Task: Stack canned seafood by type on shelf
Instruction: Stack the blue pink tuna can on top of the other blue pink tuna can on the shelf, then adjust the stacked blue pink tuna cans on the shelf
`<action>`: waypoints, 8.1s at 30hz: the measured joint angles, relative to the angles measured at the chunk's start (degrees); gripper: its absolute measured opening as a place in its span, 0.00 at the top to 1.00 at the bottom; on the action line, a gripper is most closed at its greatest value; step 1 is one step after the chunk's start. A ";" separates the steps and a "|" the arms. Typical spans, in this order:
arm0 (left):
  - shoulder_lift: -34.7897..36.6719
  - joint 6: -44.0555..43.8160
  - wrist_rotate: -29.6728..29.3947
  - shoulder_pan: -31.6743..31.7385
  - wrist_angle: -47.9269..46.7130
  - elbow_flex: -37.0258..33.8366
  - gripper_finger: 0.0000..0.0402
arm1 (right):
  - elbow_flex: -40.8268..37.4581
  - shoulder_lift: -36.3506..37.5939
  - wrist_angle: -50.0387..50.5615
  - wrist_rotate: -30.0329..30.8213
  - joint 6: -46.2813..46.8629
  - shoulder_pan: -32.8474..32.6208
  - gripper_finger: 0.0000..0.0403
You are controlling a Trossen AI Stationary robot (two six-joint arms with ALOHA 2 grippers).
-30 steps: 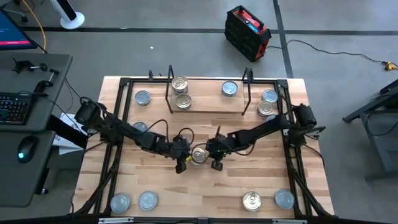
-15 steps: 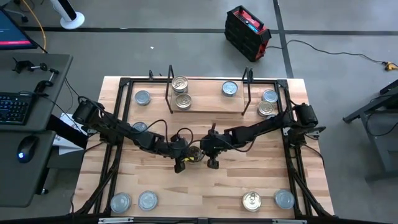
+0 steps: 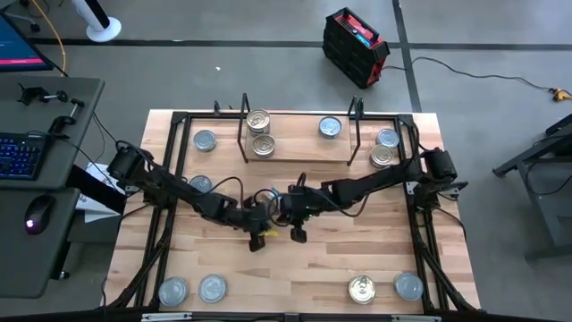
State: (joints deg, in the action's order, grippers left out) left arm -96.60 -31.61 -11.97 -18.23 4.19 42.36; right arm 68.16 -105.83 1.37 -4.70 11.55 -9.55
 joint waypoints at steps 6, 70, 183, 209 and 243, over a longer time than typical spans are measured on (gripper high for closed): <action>3.69 -4.15 0.78 -0.60 -8.75 0.01 1.00 | -0.15 3.77 2.98 3.52 1.56 0.94 1.00; 44.92 -11.88 -5.87 5.03 -37.03 -7.82 1.00 | 49.86 -32.69 32.89 28.37 32.17 10.77 0.34; 44.92 -20.31 -8.02 7.93 -33.95 -7.79 1.00 | 18.58 -0.04 27.25 5.40 27.46 23.18 0.27; 44.92 -30.32 2.22 -0.71 -33.49 -7.79 1.00 | 17.18 -11.16 14.61 13.24 -16.95 22.02 0.99; 44.94 -42.25 -6.75 -16.21 -24.93 -7.79 1.00 | 17.38 -14.83 4.50 19.29 -19.05 23.01 1.00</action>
State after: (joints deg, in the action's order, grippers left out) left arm -51.66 -73.87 -18.72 -34.44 -20.73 34.57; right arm 85.54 -120.66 5.87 14.59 -7.50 13.45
